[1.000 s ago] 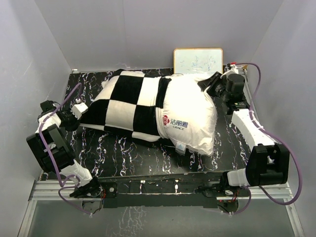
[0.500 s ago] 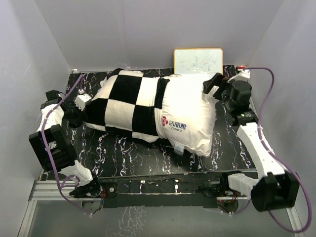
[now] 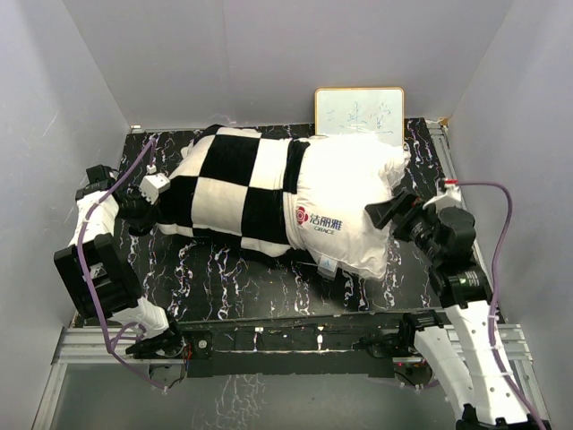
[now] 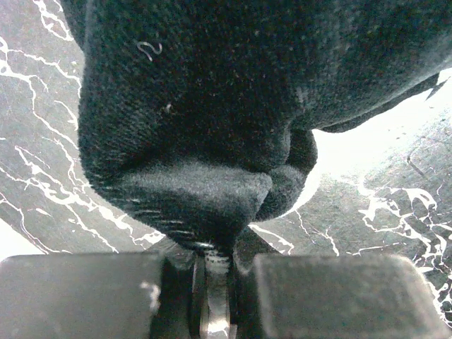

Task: Remove the pillowcase from the pillow
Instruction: Remove the pillow from the pillowcase.

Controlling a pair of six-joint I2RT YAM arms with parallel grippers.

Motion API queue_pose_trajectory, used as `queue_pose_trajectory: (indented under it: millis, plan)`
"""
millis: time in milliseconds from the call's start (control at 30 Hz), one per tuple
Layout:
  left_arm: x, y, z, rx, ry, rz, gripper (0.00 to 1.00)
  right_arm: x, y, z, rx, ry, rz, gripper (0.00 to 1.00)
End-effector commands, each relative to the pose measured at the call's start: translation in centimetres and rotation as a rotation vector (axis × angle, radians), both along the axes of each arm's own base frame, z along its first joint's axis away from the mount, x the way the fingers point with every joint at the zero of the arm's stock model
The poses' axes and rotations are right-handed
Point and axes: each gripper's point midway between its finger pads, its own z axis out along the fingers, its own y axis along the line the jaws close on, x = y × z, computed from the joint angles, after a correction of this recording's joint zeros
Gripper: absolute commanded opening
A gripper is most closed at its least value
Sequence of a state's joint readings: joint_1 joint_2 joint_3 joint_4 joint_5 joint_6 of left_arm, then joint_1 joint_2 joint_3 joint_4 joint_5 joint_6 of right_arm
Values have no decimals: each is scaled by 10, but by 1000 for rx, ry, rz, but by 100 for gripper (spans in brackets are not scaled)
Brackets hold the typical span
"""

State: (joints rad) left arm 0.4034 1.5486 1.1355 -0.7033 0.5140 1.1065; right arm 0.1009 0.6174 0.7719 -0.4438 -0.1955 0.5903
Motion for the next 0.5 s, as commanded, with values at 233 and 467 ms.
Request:
queue_pose_trajectory:
  millis: [233, 467]
  plan:
    - [4, -16, 27, -41, -41, -1, 0, -44, 39, -56, 221, 132, 181, 98]
    - [-3, -35, 24, -71, 2, -8, 0, -20, 64, -65, 267, 126, 294, 98]
